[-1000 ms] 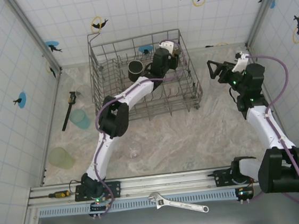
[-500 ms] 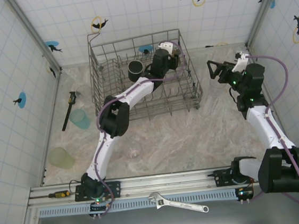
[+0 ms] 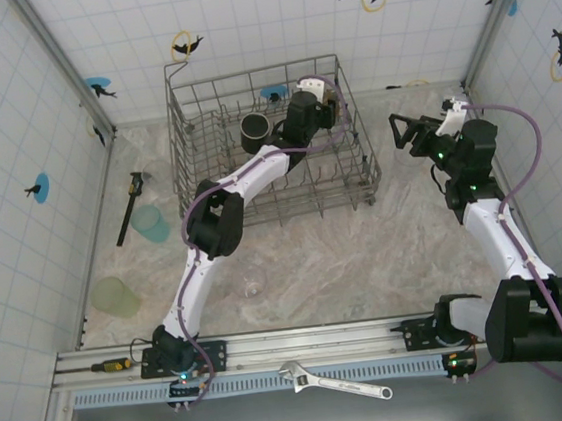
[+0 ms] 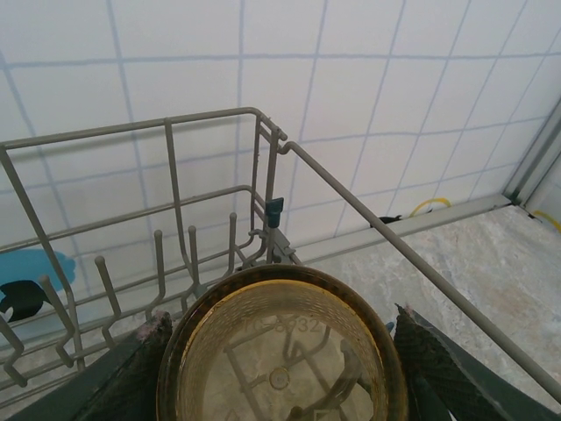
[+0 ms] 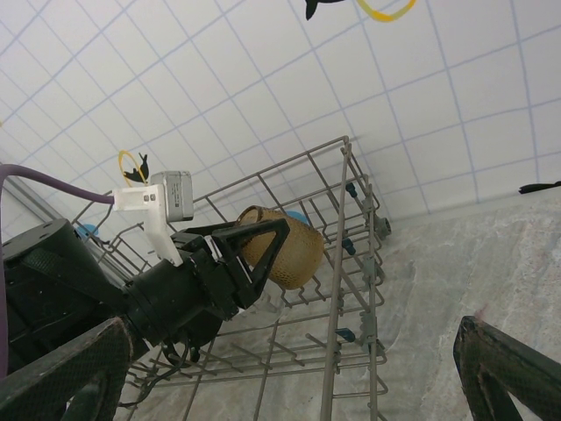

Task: Load the cups into the dish rack

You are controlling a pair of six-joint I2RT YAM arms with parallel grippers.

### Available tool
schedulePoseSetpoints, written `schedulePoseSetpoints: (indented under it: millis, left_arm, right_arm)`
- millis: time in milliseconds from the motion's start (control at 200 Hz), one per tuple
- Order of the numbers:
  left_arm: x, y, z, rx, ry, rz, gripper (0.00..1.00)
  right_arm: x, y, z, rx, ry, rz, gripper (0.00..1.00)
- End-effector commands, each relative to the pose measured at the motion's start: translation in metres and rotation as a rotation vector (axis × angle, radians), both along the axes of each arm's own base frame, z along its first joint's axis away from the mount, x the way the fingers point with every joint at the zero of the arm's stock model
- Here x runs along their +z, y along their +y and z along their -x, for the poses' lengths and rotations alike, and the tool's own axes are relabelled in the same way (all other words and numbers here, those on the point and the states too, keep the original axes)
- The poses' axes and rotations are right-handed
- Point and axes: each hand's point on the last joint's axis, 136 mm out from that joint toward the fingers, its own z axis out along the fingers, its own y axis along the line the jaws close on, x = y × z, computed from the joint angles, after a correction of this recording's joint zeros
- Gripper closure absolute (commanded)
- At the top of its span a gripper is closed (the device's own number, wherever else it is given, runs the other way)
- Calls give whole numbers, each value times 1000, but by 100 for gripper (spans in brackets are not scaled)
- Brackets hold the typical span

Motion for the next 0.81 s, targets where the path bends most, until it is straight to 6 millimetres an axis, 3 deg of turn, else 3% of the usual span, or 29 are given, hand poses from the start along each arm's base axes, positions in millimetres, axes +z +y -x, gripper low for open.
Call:
schedulePoseSetpoints:
  millis: [0,330,470,586,706,801]
  left_arm:
    - [5,-2,-4,4,-23,13,100]
    - [-43,-6,-8,-12,5,-68,100]
    - [-45,-3,-9,3,0,-81,55]
    - [-33,-3,-8,5,-14,-54,19]
    - [-13,-4,-2,6,-47,-17,3]
    - [5,-5,0,3,-69,8,3]
  right_arm:
    - [1,0,0,5,-27,9,2]
    - [1,1,1,9,-26,4,2]
    - [0,0,1,8,-21,6,2]
    - [0,1,1,10,-20,5,2]
    - [2,1,1,10,-23,5,1]
    - [3,1,1,8,-22,3,1]
